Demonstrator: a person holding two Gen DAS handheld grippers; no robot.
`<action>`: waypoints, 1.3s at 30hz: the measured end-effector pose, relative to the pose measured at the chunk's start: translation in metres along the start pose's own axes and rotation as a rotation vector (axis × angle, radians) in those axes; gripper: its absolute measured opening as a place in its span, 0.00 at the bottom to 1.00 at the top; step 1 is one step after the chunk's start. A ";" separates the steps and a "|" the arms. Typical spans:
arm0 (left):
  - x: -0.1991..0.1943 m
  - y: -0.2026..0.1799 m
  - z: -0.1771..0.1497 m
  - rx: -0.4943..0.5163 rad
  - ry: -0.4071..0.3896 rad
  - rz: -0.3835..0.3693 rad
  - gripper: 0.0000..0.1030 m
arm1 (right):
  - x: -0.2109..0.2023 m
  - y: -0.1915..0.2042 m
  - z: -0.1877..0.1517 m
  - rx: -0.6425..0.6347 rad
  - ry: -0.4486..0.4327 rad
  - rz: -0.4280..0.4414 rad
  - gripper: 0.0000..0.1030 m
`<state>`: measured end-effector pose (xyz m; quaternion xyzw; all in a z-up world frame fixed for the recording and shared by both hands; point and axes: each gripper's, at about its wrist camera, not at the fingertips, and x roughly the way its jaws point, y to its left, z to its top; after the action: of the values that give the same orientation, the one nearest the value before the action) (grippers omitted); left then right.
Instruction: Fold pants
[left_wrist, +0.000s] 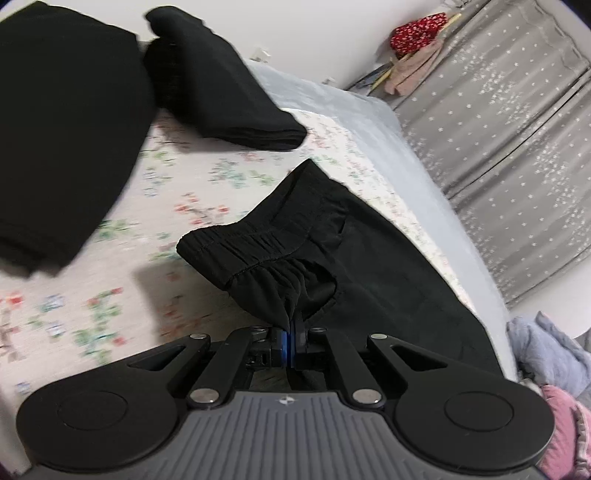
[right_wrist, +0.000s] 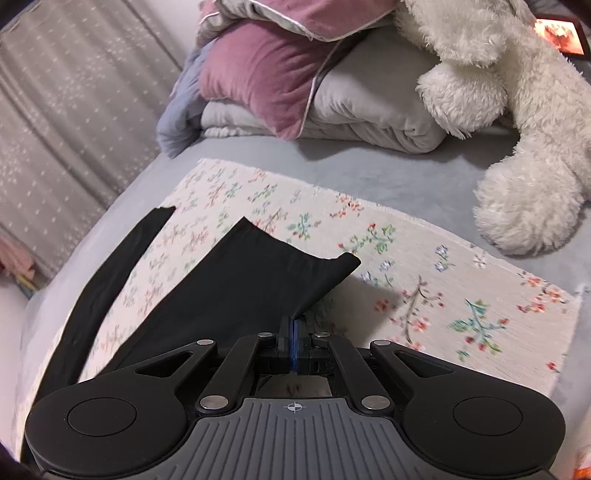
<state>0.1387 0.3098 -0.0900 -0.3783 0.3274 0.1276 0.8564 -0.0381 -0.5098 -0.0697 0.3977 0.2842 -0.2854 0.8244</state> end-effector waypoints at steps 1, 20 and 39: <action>-0.002 0.003 -0.002 -0.003 0.002 0.008 0.11 | -0.003 -0.001 -0.003 -0.011 0.004 0.001 0.00; -0.042 -0.002 -0.002 0.028 -0.223 0.256 0.50 | -0.032 -0.003 -0.028 0.030 -0.059 -0.114 0.09; 0.117 -0.128 -0.014 0.213 0.038 -0.003 0.58 | 0.179 0.189 0.051 -0.135 0.132 0.110 0.16</action>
<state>0.2798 0.2092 -0.1020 -0.2878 0.3547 0.0835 0.8857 0.2269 -0.4968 -0.0745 0.3742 0.3343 -0.1930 0.8432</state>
